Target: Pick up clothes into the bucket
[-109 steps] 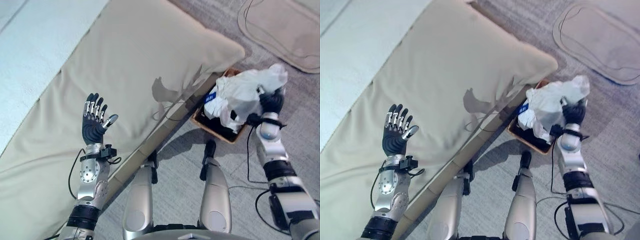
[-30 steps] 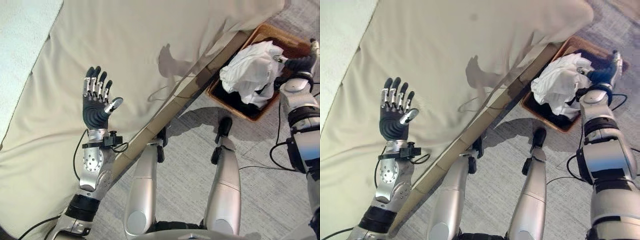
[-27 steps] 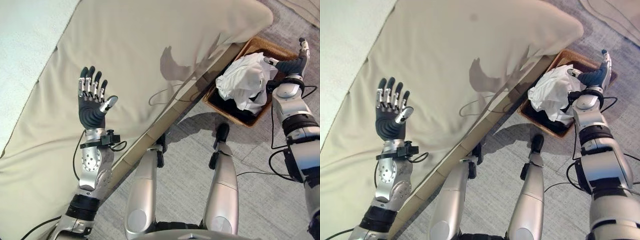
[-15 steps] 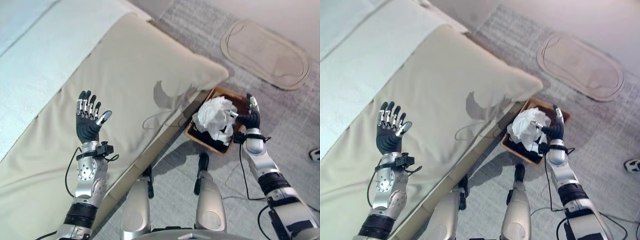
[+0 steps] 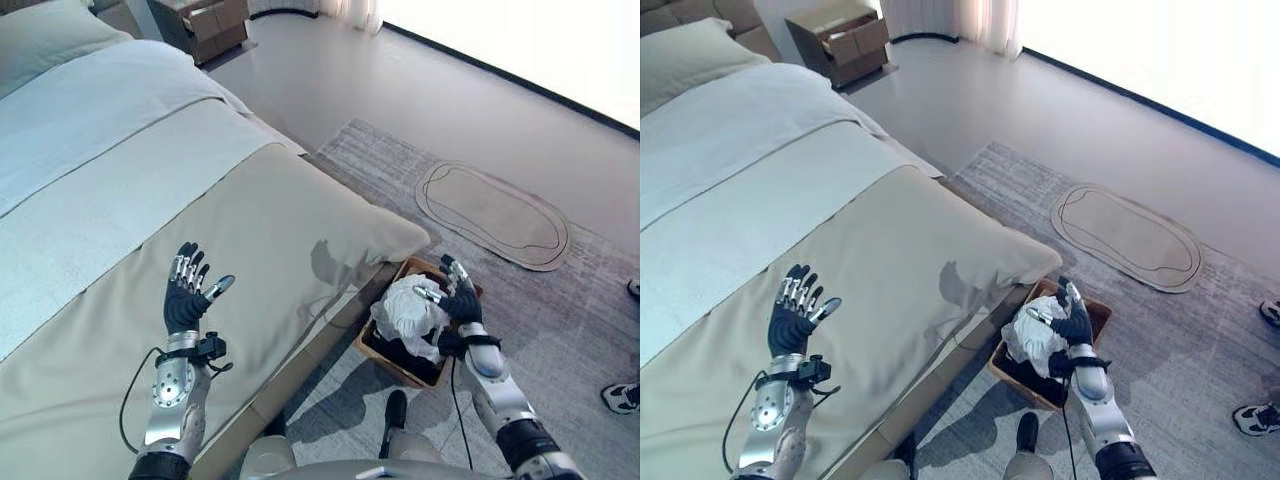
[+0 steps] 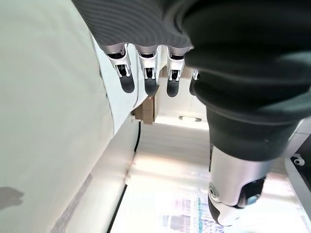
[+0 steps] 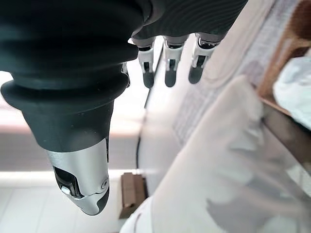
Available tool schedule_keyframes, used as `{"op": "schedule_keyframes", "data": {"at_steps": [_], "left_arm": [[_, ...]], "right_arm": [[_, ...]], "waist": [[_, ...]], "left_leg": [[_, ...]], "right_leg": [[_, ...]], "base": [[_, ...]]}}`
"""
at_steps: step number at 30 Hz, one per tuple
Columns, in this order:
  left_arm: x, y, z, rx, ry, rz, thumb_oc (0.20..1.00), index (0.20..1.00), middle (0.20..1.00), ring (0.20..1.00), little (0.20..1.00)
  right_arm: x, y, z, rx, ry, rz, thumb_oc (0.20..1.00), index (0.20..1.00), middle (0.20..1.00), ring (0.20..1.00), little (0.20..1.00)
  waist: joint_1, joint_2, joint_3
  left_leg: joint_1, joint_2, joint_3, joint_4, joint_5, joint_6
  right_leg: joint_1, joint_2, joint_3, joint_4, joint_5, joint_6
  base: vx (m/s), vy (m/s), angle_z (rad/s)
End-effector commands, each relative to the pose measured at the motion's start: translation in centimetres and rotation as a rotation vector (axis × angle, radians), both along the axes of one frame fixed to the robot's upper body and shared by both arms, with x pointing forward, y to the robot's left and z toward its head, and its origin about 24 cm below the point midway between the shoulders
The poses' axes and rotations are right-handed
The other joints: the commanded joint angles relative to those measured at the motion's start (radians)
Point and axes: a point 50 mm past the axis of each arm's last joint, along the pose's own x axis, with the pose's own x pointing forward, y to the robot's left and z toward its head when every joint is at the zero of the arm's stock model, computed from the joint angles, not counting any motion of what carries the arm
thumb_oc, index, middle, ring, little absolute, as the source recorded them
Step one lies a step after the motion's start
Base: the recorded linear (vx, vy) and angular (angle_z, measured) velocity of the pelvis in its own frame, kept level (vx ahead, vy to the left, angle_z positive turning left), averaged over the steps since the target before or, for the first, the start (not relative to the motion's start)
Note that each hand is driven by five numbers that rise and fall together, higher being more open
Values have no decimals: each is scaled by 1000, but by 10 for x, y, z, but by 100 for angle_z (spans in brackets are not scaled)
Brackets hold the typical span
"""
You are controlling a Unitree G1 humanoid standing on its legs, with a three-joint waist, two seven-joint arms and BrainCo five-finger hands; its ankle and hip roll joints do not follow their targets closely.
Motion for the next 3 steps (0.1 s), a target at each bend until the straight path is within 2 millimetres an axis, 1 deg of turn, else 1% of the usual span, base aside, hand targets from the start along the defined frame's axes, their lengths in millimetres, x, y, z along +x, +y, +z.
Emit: {"op": "schedule_keyframes", "data": {"at_steps": [1,3], "left_arm": [[5,-4,6,62,-30,-55,1000,1000,1000,1000,1000],[4,-7,1,47,-11,-62,1000,1000,1000,1000,1000]], "right_arm": [[6,13,13,102,-98,21,1000,1000,1000,1000,1000],[3,19,8,91,-72,52,1000,1000,1000,1000,1000]], "waist": [[6,-22,-36],[9,-21,-45]], "left_leg": [[-39,8,-12,2,48,-17],[-22,9,-13,2,44,-16]], "right_leg": [[25,-33,7,42,-43,41],[44,-31,5,41,-51,40]], "base": [[58,12,2],[58,12,1]]}}
